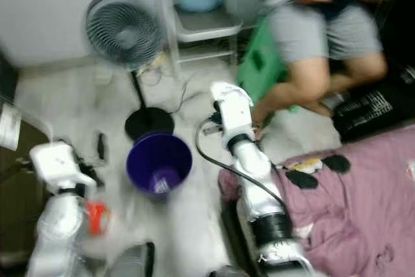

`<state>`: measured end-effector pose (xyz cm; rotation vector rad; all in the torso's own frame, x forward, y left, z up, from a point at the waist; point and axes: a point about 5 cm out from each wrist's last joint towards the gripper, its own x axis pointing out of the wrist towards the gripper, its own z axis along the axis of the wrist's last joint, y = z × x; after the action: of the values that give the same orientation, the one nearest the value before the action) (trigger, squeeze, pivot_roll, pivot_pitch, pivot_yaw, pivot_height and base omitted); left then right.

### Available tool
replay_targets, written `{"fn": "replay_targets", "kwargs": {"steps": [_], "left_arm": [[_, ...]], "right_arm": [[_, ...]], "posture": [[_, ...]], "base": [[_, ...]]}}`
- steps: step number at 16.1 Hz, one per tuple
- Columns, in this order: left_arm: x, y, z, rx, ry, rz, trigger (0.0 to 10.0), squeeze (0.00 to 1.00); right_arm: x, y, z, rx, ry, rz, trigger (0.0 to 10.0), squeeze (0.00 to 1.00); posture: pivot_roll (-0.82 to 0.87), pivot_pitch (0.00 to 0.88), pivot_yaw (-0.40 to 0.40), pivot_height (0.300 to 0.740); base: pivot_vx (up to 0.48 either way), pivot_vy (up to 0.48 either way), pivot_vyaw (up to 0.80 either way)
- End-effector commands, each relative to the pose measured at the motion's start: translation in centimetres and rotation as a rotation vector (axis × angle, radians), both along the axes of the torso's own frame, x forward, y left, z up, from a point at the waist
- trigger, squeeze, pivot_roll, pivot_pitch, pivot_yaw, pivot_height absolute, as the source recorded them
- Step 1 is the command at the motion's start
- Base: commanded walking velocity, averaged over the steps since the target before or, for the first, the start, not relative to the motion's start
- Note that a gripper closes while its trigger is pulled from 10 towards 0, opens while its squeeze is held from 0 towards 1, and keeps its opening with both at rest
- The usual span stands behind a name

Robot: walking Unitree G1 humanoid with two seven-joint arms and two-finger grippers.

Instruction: Clean up the room

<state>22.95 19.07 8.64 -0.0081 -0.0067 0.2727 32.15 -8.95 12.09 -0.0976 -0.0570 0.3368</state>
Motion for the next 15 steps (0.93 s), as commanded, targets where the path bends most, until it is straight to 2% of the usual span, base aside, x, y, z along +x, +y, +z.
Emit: {"fn": "replay_targets", "kwargs": {"steps": [1, 3, 4, 6, 9, 13, 15], "left_arm": [[-0.1, -0.1, 0.4, 0.01, -0.007, 0.01, 10.0, 0.0], [0.3, -0.5, 1.0, 0.006, -0.019, -0.001, 10.0, 0.0], [0.6, -0.8, 1.5, 0.004, -0.034, -0.013, 10.0, 0.0], [1.4, -1.4, 2.2, -0.07, -0.056, -0.022, 10.0, 0.0], [2.5, -2.7, 1.4, -0.056, -0.037, -0.134, 10.0, 0.0], [5.2, -4.2, 2.0, -0.055, -0.041, -0.248, 10.0, 0.0], [5.4, -4.9, 1.5, -0.071, -0.03, -0.279, 10.0, 0.0]], "right_arm": [[-0.1, -0.1, 0.0, -0.003, -0.01, 0.002, 10.0, 0.0], [-0.1, -0.9, -0.1, 0.004, -0.008, -0.032, 10.0, 0.0], [-0.1, -1.2, -0.2, 0.007, -0.007, -0.052, 10.0, 0.0], [-0.2, -1.7, -0.3, 0.019, -0.009, -0.075, 10.0, 0.0], [-0.4, -2.3, -0.2, 0.016, -0.033, -0.137, 10.0, 0.0], [-0.7, -4.0, -0.1, 0.013, -0.052, -0.226, 10.0, 0.0], [-1.1, -4.9, -0.4, -0.024, -0.058, -0.248, 10.0, 0.0]], "posture": [[-0.03, 0.106, -0.062, 0.74], [-0.03, 0.115, -0.052, 0.74], [-0.04, 0.115, -0.051, 0.74], [-0.06, 0.1, -0.031, 0.74], [-0.13, 0.078, 0.042, 0.74], [-0.19, 0.079, 0.089, 0.74], [-0.2, 0.096, 0.098, 0.74]], "base": [[0.0, 0.0, 0.8], [0.0, 0.0, 0.72], [0.0, 0.0, 0.0], [0.0, 0.0, 0.0], [0.0, 0.0, 0.0], [0.0, 0.0, 0.0], [0.0, 0.0, 0.0]]}}
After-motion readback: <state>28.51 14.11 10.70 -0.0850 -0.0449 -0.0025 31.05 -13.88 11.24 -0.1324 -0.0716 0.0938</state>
